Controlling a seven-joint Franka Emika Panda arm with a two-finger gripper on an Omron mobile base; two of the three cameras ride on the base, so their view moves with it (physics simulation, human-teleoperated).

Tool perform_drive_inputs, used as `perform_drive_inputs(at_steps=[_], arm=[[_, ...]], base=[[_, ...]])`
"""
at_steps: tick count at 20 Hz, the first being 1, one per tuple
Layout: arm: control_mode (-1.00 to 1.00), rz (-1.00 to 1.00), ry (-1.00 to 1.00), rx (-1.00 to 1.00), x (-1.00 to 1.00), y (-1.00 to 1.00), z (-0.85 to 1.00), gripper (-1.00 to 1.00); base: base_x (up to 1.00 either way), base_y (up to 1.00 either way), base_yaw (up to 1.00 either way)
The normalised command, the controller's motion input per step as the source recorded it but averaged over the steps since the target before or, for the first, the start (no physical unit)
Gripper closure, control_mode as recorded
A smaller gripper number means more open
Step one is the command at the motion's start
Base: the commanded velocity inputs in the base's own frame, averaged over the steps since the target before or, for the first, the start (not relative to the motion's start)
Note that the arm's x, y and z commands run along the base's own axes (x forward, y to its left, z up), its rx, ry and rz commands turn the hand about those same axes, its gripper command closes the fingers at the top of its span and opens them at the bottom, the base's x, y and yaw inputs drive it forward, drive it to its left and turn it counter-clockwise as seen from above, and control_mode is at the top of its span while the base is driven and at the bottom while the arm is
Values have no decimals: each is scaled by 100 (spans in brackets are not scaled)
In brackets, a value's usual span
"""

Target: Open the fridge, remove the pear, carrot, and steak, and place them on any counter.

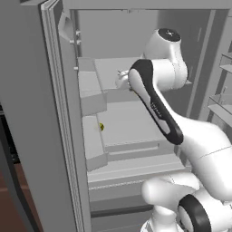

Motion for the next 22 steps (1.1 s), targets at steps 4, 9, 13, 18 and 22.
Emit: perform_drive_inputs(at_steps=[4,9,13,18,22], arm=[[-100,-12,-15,4,-100,-47,29,100],[-100,-10,-9,4,-100,-46,36,100],[-100,-2,0,4,-96,-29,29,100],[-100,0,6,2,-78,-26,23,100],[100,0,0,0,0,0,0,100]], base=[[0,0,0],[0,0,0],[0,0,0],[0,0,0],[-76,-8,-1]])
